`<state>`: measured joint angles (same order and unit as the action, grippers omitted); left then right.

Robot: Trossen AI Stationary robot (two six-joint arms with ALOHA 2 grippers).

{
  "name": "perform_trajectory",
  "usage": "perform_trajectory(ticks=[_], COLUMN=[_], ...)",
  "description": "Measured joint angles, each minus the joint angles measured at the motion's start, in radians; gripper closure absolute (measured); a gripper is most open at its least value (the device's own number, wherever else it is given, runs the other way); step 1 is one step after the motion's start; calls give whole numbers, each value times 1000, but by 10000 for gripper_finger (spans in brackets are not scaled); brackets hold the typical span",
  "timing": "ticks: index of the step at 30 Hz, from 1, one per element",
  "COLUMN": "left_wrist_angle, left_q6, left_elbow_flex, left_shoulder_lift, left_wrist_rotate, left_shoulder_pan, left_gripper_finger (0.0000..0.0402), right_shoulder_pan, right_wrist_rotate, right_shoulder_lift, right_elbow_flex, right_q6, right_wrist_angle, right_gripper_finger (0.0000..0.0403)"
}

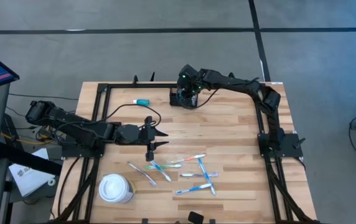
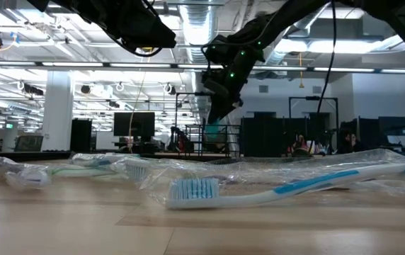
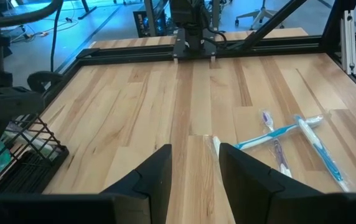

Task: Pick & Place toothbrushing station
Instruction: Put the bottom blue mouthwash into the mesh organizer

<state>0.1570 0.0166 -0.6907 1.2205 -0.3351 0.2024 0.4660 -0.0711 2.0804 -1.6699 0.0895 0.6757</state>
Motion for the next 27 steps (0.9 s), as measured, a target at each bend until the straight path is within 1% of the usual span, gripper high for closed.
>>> perform_trajectory(ticks=[5, 27], left_wrist_angle=[-1, 0], left_q6=[0, 0], left_elbow_flex=[0, 0], left_shoulder_lift=[0, 0], left_wrist_rotate=[0, 0], left_shoulder_pan=[0, 0], left_gripper_finger=[276, 276], right_shoulder_pan=[6, 5], right_wrist_rotate=[-11, -13], right_shoulder_lift=[-25, -26], right_elbow_flex=[2, 2], right_q6=[-19, -11], right_wrist_angle=[31, 27], right_gripper_finger=[332, 328])
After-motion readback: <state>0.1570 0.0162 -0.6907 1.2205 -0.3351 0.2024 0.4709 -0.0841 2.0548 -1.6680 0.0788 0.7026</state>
